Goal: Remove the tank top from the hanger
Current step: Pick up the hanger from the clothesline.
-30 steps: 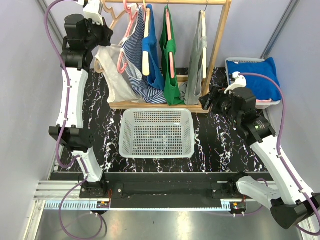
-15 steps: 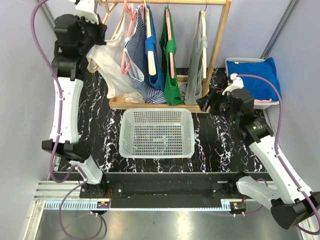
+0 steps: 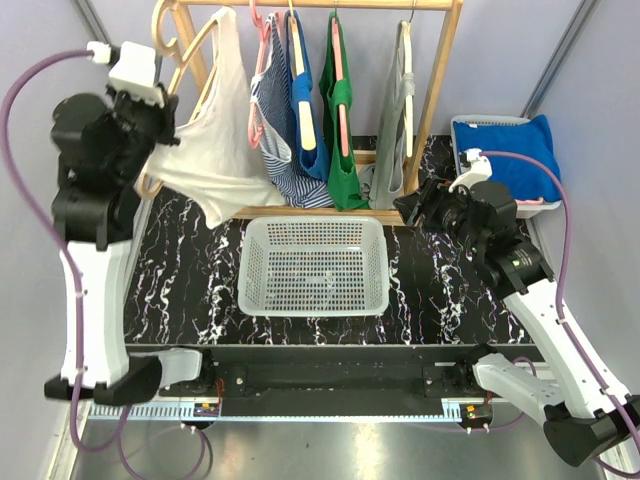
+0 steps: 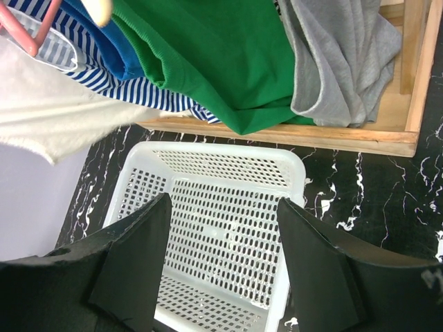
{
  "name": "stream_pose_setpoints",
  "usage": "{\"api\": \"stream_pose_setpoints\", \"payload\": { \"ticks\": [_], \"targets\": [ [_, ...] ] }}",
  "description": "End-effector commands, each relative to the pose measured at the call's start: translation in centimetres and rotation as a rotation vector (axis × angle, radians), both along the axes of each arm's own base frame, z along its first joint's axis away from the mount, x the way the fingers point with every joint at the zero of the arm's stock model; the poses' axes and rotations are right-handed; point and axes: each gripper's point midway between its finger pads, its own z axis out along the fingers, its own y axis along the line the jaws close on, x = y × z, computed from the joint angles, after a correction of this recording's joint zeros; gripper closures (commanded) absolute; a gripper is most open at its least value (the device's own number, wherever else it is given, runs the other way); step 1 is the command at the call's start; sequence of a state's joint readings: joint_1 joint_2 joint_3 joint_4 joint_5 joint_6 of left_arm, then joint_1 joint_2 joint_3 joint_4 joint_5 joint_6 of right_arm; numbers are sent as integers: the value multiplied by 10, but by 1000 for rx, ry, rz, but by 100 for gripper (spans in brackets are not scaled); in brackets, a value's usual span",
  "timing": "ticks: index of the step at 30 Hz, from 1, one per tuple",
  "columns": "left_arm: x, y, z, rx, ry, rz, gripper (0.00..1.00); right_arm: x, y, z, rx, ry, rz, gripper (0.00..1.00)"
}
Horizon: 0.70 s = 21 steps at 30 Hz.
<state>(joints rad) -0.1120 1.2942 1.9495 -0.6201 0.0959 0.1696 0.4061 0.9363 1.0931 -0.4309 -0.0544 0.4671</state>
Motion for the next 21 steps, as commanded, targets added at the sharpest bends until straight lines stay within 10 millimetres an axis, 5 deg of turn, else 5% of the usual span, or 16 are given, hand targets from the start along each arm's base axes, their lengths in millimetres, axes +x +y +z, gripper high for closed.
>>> {"api": "stream_pose_setpoints", "payload": {
  "ticks": [1, 7, 17, 21],
  "targets": [
    [-50, 26, 36, 70, -153, 102, 100, -7, 6, 28, 34, -90, 45, 28],
    [-93, 47, 58, -1, -238, 204, 100, -12, 9, 26, 41, -93, 70, 28],
    [-140, 67, 179, -140, -618, 283, 100, -19, 12, 8, 48, -71, 103, 29],
    [-161, 76, 210, -129, -746, 331, 100, -19, 12, 4, 52, -65, 102, 29]
  ]
}}
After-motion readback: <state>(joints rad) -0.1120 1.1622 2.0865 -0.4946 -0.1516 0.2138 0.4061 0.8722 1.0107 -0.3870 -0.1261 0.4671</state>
